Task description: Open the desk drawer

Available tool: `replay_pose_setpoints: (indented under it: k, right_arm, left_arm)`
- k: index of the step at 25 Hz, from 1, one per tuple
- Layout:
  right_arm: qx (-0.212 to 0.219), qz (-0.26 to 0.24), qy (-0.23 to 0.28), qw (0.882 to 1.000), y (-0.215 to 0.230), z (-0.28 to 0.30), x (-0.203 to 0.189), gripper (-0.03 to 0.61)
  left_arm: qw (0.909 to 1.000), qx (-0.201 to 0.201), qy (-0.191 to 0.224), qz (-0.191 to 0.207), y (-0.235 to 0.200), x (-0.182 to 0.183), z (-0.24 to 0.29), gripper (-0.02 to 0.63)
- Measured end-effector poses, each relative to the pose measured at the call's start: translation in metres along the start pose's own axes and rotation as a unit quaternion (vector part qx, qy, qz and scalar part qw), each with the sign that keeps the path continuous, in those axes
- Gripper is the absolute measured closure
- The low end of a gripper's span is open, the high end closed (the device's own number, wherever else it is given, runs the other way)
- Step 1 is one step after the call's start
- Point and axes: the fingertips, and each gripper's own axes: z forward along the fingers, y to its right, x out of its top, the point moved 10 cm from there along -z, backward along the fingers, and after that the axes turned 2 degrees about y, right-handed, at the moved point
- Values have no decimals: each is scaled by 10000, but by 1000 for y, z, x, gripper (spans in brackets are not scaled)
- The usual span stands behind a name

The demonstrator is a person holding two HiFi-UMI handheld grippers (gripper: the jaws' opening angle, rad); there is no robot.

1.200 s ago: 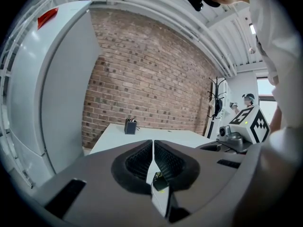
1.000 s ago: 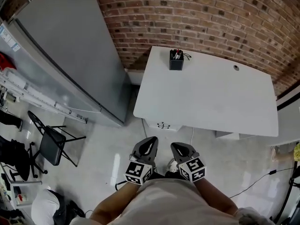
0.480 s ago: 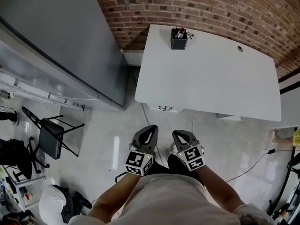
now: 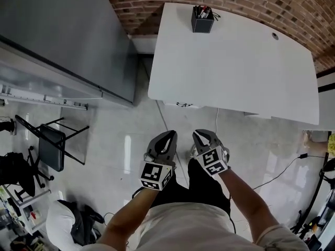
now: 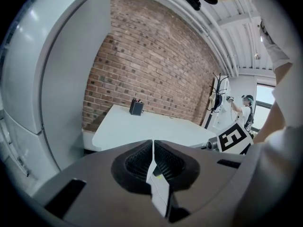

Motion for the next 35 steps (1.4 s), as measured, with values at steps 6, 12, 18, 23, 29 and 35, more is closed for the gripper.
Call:
replay_pose_setpoints:
  k: [6, 12, 18, 23, 29, 35]
  right_arm:
    - [-115, -325, -153, 9993, 6, 51, -35, 560]
    - [-40, -532, -397, 9978, 8, 100, -70, 555]
    - [-47, -939, -619, 9936, 19, 153, -109, 471]
    - [-61, -1429, -747, 9869, 32, 208, -135, 471]
    - [-189, -1797, -838, 9800, 41, 257, -170, 436]
    - [-480, -2001, -802, 9753, 46, 288, -191, 423]
  left_arm:
    - [9998, 206, -81, -16, -20, -46, 4, 595]
    - [9993, 356, -107, -94, -32, -91, 7, 595]
    - [9995, 250, -147, -94, -37, -145, 34, 595]
    - [9991, 240, -336, -138, -58, -191, 60, 595]
    - [9988, 346, -290, -193, -79, -231, 81, 595]
    - [9990, 329, -198, -230, -94, -255, 94, 595]
